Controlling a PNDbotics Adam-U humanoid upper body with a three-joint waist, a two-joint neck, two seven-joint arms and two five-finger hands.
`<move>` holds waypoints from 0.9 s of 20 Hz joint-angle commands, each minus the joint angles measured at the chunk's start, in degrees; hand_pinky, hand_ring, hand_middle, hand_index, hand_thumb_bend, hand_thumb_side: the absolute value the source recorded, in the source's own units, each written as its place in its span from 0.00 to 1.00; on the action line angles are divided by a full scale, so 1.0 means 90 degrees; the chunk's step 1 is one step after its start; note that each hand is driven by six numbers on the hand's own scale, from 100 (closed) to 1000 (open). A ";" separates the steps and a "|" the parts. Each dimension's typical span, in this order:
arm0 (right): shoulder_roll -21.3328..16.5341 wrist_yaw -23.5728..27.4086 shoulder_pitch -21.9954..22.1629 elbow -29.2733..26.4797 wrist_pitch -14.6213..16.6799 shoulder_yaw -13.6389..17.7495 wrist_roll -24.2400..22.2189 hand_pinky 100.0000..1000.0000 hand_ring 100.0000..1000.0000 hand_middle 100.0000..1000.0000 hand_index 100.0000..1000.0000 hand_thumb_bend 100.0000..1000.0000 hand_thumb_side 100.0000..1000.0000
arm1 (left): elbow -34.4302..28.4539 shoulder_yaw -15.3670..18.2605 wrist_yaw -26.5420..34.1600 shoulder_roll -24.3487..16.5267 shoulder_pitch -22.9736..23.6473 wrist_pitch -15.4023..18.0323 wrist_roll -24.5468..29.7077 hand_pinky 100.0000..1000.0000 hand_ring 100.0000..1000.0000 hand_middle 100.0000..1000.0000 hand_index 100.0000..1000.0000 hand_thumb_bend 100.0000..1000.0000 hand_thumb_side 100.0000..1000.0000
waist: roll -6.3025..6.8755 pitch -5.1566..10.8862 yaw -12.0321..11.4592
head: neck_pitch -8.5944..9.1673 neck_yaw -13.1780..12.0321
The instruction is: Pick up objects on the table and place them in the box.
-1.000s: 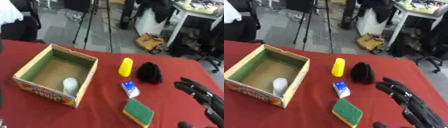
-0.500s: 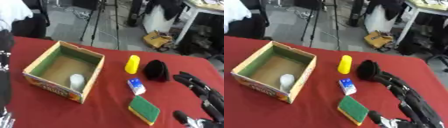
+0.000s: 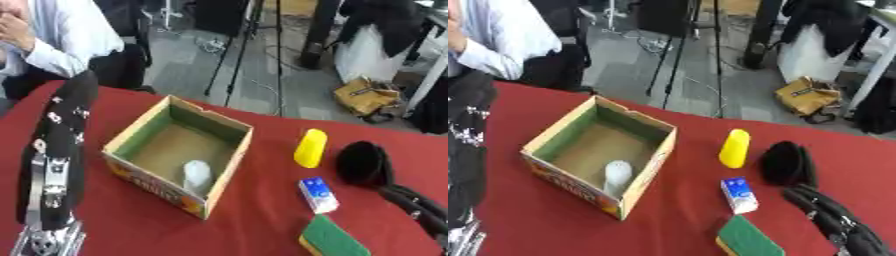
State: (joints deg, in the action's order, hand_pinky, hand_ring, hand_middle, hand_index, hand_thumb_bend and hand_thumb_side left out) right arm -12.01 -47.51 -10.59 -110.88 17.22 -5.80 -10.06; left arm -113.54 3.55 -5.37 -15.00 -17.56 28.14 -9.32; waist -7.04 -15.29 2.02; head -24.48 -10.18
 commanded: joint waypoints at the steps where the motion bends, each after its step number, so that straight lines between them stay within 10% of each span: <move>1: 0.0009 -0.0182 -0.0026 0.0053 0.0014 0.0045 0.0122 1.00 1.00 0.90 0.99 0.56 1.00 | -0.0117 -0.0004 0.0028 -0.0018 -0.0086 -0.0005 0.0028 0.98 0.94 0.87 0.83 0.00 0.88 | 0.0062 0.0072 0.0001 | 0.0018 0.0126; 18: 0.0130 -0.0283 -0.0007 0.0326 0.0031 0.0061 0.0426 1.00 1.00 0.89 0.98 0.56 1.00 | -0.0117 -0.0035 0.0097 0.0057 -0.0128 -0.0022 0.0074 0.98 0.94 0.87 0.82 0.00 0.87 | 0.0119 0.0100 -0.0051 | -0.0627 0.1625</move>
State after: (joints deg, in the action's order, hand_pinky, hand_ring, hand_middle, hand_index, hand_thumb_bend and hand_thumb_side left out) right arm -10.59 -49.64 -10.30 -107.55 17.23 -5.47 -6.23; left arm -113.54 3.47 -4.68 -14.27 -18.02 27.89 -8.97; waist -6.34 -15.30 1.59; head -29.25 3.70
